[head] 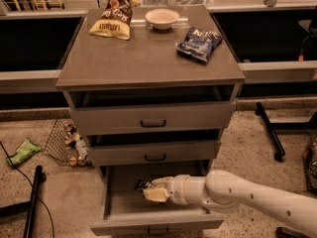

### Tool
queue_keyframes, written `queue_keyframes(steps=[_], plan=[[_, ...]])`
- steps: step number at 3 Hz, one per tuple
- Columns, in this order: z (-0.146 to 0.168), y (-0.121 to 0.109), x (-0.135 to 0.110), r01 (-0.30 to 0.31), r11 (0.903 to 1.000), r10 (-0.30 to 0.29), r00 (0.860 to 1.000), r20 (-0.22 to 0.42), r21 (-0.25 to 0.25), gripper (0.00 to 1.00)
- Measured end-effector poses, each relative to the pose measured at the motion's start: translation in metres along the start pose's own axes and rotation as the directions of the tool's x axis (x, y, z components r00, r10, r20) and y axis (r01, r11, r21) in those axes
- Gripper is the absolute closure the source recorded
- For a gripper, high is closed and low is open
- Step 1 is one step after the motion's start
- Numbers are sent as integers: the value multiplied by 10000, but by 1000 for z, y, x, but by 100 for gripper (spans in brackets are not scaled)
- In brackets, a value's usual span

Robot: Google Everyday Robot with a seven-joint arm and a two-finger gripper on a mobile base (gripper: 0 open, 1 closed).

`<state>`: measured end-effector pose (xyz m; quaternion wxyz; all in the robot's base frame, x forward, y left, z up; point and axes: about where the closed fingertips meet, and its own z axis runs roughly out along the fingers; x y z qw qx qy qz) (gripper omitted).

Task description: Place rxbar chocolate into bottom drawer

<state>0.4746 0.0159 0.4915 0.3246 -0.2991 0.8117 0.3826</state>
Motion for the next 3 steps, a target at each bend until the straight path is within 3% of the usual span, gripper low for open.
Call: queue_keyframes(steps=[1, 3], plan=[[8, -18, 14, -211, 9983, 230, 9991, -346, 545, 100], [15, -102, 71, -693, 9833, 818, 9943, -681, 1682, 100]])
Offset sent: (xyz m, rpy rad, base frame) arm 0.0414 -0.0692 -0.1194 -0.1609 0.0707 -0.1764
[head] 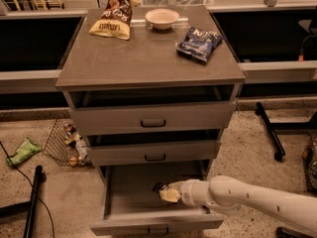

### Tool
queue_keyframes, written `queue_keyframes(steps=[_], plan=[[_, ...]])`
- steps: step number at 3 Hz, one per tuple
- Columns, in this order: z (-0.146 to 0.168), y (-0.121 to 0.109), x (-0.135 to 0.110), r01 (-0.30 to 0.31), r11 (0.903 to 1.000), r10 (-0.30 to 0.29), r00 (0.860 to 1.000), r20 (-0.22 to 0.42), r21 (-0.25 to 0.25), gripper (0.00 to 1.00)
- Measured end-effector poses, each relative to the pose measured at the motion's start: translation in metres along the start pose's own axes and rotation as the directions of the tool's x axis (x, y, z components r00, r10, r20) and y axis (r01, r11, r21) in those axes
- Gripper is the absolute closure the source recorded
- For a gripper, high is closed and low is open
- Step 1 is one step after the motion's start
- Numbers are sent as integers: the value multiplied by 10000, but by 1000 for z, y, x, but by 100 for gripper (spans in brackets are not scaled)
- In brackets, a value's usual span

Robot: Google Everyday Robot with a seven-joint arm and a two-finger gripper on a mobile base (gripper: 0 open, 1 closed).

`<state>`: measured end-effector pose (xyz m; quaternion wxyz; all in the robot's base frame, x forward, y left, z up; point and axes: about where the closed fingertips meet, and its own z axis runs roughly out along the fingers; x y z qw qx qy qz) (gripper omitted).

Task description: Place rxbar chocolate into bottom drawer

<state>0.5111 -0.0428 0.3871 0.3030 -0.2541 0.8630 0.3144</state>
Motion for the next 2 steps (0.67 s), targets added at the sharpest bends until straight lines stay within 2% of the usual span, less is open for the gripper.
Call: queue_keyframes(steps=[2], plan=[[24, -78, 34, -770, 9970, 772, 9969, -151, 93, 100]])
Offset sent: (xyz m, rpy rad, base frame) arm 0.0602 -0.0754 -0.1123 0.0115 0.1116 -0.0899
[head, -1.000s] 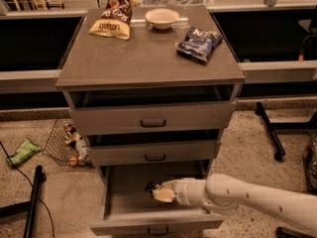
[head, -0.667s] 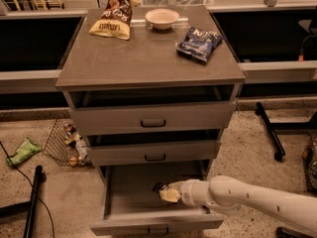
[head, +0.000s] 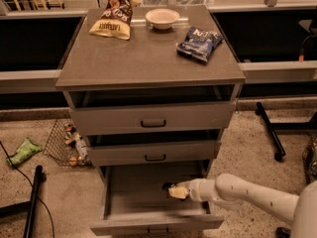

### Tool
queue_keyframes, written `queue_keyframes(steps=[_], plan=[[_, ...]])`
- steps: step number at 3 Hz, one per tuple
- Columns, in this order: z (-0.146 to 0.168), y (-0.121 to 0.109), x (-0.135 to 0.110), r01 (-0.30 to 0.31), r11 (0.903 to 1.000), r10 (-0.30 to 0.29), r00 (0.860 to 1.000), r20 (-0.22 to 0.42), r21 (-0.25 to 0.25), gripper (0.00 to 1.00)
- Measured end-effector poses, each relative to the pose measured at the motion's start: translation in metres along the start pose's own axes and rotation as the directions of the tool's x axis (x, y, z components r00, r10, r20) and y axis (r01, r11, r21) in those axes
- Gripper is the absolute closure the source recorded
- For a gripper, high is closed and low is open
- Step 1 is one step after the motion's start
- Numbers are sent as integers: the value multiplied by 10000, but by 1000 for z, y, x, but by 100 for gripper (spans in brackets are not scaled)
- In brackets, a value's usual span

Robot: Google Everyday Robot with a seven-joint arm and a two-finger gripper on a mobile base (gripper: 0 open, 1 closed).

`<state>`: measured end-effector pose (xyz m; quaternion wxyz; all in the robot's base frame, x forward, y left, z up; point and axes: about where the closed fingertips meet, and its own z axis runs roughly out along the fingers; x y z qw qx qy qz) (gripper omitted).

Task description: Place rxbar chocolate into bottom drawer

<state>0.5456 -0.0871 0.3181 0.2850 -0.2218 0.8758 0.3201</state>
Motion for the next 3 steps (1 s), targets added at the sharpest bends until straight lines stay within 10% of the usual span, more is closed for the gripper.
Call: queue_keyframes(steps=[3], plan=[[30, -37, 13, -183, 9991, 176, 9996, -203, -387, 100]])
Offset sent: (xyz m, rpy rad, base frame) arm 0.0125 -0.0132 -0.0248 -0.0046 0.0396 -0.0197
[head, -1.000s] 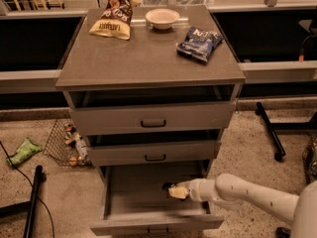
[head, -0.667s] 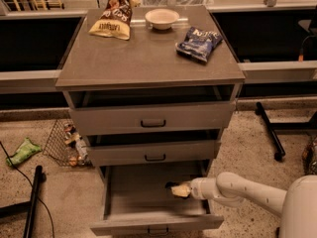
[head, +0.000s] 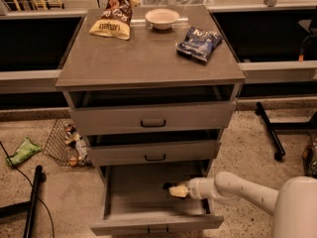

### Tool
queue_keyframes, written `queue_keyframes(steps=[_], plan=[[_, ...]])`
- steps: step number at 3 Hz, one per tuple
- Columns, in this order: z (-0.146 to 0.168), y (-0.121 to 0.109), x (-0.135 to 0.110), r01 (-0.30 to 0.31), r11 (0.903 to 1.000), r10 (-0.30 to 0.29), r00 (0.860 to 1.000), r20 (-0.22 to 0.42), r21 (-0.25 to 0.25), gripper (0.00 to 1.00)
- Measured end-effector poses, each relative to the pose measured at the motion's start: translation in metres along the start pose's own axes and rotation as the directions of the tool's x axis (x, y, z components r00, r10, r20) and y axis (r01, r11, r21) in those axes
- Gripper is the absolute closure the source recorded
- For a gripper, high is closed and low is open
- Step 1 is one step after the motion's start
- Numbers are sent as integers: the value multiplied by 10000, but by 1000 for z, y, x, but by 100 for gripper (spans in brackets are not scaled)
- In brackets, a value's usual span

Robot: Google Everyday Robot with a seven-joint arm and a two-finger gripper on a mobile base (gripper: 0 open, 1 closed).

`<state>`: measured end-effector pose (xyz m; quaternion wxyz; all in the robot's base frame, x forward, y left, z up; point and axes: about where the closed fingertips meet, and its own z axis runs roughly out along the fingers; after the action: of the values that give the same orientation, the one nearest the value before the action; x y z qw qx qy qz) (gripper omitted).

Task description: Place rxbar chocolate into bottom drawer

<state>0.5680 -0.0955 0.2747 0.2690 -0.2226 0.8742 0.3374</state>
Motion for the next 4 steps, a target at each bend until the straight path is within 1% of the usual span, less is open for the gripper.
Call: queue_keyframes(steps=[1, 2, 3, 4], plan=[[29, -3, 3, 643, 9944, -639, 9979, 78, -840, 100], [57, -8, 10, 1039, 9893, -1053, 9944, -82, -1029, 100], [75, -19, 11, 1099, 9900, -1100, 9939, 45, -880, 83], [85, -32, 13, 880, 9927, -866, 9960, 207, -822, 62]])
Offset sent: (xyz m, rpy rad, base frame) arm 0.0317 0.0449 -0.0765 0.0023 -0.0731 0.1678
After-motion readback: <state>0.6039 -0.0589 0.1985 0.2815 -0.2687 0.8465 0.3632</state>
